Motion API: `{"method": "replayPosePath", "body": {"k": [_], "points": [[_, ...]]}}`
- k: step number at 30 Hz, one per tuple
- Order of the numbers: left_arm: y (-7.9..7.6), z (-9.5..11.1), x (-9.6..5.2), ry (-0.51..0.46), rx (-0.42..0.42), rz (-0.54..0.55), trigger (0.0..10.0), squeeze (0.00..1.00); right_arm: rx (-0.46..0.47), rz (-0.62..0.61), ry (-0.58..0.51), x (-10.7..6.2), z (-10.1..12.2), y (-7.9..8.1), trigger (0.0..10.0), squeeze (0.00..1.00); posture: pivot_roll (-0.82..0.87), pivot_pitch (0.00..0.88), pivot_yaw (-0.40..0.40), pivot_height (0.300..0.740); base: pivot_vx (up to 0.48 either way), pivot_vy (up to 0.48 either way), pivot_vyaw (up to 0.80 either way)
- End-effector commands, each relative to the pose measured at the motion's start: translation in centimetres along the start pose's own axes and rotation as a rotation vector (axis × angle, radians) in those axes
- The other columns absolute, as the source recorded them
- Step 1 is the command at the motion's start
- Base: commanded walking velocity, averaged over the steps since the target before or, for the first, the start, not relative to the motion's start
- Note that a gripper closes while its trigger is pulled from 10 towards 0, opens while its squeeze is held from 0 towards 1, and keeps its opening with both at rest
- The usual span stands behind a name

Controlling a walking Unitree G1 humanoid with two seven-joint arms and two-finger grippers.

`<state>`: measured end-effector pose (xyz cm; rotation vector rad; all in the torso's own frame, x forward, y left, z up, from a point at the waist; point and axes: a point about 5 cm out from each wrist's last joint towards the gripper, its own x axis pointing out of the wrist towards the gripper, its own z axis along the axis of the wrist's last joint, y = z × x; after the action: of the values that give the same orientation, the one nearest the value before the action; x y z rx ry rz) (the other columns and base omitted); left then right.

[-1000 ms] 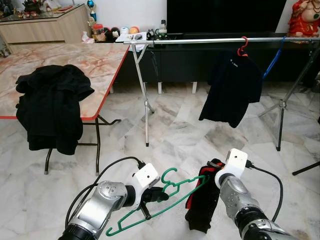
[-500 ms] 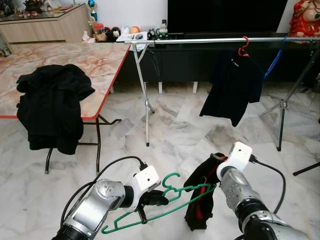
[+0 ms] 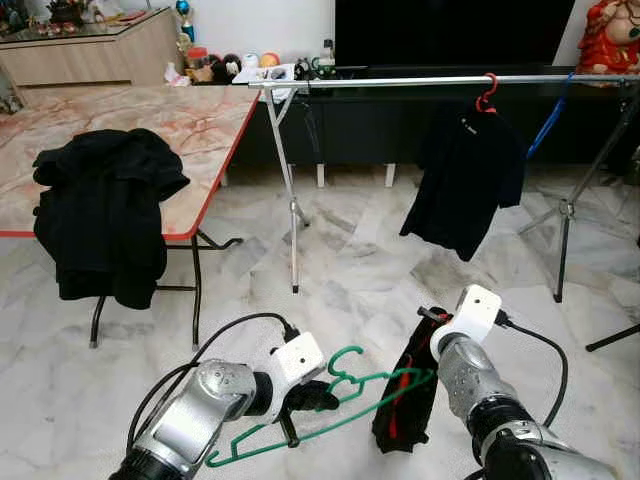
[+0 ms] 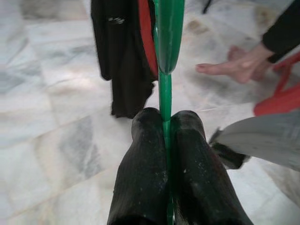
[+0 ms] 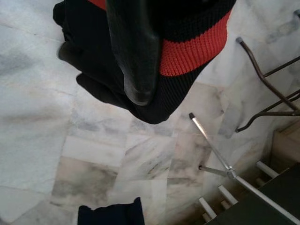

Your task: Hang hanger

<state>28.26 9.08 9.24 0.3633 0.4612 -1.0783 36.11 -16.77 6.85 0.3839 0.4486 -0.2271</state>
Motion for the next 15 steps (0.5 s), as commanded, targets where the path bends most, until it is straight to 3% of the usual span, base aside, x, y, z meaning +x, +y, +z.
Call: {"method": "replayPosePath", "body": {"k": [1,15], "points": [[0.5,-0.2,0.0,0.024,-0.001,0.035,10.0,0.0,-0.001,0.041,-0.007,0.0,0.6,1.2,10.0,0.0,0.12,0.034,0.042,0.74,0.0,0.0,0.0],[1.3,-0.1,0.7,0.023,-0.019,0.145,10.0,0.0,-0.021,0.151,0.023,-0.1,0.0,2.4,10.0,0.0,0.12,0.041,0.041,0.74,0.0,0.0,0.0]]}}
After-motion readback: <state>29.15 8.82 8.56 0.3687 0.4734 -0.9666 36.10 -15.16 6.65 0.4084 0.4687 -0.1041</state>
